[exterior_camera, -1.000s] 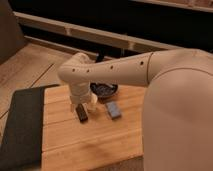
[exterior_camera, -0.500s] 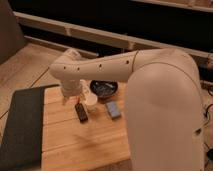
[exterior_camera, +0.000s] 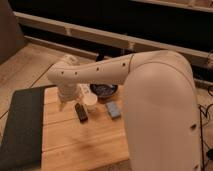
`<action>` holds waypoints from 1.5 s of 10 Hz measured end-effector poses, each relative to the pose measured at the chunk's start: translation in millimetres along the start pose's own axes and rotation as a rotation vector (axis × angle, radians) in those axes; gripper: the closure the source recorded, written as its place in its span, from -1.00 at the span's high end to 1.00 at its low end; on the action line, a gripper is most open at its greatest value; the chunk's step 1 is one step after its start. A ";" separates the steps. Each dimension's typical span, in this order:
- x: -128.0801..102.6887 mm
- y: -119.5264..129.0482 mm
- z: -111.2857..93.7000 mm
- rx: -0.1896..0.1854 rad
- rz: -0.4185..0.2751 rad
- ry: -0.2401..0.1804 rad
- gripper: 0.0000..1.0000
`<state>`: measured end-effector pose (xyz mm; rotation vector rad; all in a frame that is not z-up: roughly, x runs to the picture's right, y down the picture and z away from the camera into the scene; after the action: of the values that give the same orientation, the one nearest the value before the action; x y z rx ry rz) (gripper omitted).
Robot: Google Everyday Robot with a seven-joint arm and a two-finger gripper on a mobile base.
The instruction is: Place the eraser in the ceramic cup
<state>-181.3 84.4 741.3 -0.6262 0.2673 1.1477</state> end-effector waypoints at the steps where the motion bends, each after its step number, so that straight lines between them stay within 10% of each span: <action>1: -0.1 0.3 0.2 0.000 -0.001 0.000 0.30; 9: 14.8 19.1 27.9 0.020 -0.073 -0.026 0.30; 15: 22.6 -15.5 59.0 -0.078 0.071 -0.066 0.30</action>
<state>-164.9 132.3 782.2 -0.6507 0.1902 1.2499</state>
